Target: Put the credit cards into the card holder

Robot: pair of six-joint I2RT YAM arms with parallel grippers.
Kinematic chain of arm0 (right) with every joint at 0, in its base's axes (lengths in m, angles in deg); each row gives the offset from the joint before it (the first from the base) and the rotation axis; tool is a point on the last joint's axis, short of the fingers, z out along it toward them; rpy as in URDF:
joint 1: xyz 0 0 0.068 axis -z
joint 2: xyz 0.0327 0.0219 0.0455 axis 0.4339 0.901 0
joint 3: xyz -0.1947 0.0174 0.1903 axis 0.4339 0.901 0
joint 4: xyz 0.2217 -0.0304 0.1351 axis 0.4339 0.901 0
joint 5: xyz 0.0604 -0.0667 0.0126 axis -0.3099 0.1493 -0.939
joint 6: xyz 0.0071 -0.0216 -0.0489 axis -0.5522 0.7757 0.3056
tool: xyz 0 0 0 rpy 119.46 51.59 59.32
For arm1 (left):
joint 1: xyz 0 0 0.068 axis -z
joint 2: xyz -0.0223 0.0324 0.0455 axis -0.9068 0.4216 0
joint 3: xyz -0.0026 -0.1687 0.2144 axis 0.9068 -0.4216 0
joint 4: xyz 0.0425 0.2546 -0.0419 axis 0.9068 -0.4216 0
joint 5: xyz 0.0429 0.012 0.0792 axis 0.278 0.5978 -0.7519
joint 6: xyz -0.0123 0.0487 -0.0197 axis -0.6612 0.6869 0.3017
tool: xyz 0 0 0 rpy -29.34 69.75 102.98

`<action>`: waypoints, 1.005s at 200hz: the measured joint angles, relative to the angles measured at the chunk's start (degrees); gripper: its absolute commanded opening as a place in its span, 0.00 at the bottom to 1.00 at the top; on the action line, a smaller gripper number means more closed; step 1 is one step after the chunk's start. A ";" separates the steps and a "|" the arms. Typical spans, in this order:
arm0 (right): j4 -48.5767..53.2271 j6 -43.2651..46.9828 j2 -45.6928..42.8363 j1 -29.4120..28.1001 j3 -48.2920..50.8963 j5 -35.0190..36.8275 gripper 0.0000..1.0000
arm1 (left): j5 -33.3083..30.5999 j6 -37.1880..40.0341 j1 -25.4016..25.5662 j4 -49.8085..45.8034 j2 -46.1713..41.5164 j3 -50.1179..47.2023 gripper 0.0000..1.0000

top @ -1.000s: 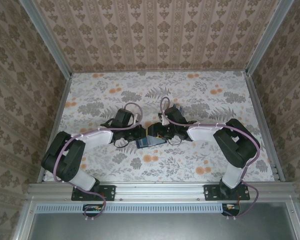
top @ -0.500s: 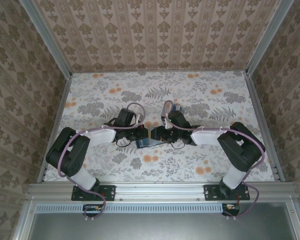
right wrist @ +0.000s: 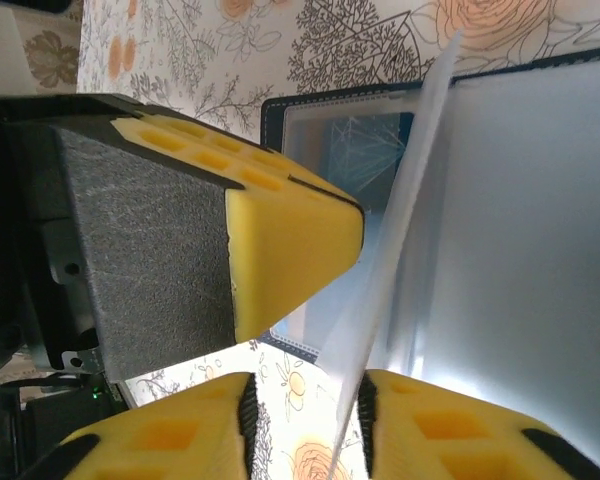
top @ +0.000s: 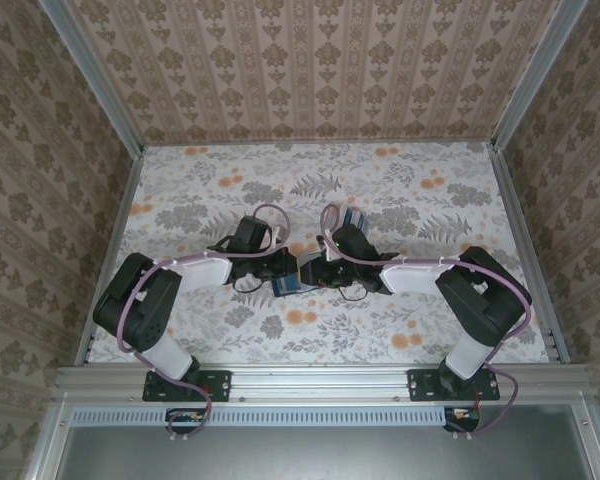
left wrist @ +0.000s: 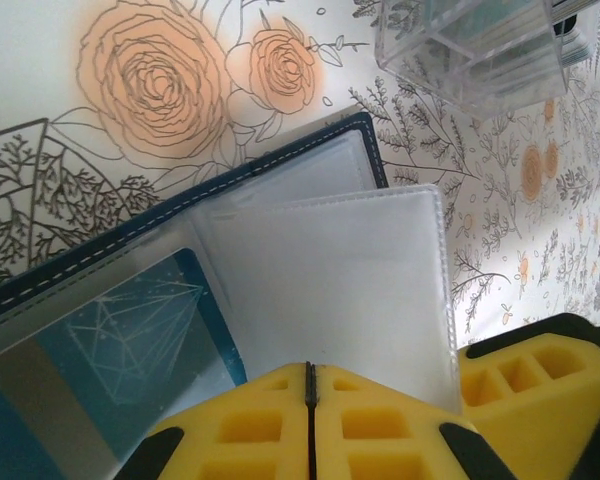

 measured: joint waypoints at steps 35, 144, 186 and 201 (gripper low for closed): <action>2.84 2.27 -0.04 0.00 -0.24 2.19 0.14 | 0.00 -0.17 -0.74 -0.07 -0.90 -1.53 0.08; 10.47 6.73 -1.57 0.00 -3.74 5.27 0.07 | 6.29 -0.15 0.26 3.41 -1.29 -2.03 0.08; 10.88 6.86 -1.57 0.00 -3.85 5.44 0.06 | 7.58 0.74 1.60 3.56 -0.85 -2.03 0.06; 11.08 6.86 -1.57 0.00 -3.85 5.42 0.06 | 7.65 0.81 1.60 3.56 -0.85 -2.03 0.06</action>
